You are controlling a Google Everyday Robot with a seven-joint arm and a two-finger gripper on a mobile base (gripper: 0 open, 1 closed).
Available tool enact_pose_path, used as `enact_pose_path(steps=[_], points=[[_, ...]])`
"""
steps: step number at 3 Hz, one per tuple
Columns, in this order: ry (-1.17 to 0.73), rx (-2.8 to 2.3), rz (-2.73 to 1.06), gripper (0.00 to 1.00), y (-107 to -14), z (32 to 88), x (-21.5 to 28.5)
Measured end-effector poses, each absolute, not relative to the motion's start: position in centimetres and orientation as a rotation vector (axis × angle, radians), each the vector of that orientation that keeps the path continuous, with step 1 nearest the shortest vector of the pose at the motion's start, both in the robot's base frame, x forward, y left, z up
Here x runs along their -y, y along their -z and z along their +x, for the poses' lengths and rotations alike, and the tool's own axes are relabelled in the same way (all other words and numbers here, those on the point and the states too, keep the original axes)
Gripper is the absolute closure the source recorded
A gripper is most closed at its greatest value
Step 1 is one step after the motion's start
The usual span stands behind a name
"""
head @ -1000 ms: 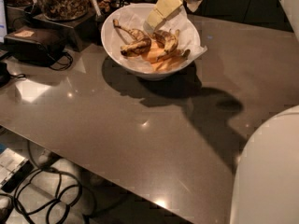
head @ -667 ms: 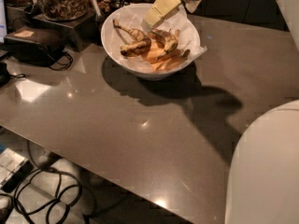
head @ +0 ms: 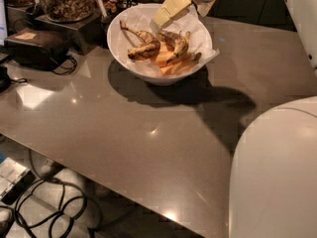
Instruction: Pick banana from white bowl
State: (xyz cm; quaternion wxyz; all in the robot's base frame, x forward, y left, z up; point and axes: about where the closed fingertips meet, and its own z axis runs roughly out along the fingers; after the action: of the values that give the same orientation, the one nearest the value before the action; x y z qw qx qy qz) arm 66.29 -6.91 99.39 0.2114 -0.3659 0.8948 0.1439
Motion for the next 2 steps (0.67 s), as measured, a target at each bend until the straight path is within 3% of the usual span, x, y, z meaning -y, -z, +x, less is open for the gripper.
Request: enact_pose_path(steps=[2], points=[[-0.386,-2.516,-0.970,0.01,-98.80,67.29,7.69]])
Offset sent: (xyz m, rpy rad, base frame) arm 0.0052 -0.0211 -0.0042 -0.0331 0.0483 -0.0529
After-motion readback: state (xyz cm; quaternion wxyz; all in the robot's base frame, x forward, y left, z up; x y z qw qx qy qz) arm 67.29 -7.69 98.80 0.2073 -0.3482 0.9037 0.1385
